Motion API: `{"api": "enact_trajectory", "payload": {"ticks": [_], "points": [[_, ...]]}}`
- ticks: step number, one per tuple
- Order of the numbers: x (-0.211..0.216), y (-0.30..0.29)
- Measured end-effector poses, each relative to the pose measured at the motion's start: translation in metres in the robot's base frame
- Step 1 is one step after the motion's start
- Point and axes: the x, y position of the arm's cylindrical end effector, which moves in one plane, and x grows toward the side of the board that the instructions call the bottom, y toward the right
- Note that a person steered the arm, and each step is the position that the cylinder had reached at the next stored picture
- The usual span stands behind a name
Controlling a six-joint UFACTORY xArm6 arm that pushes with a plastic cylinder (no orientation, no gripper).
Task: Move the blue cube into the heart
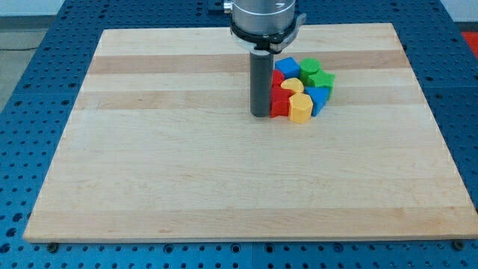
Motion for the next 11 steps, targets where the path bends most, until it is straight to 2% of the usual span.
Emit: {"api": "enact_trajectory", "payload": {"ticks": [1,2,3,4,5,6,7,9,10,11], "points": [[0.0,0.001],[-0.003,-0.034],[-0.034,-0.068],[-0.087,-0.068],[-0.128,-0.023],[-0.136,0.024],[-0.126,0.044],[-0.103,0.044],[-0.102,0.044],[-0.119,0.045]]}}
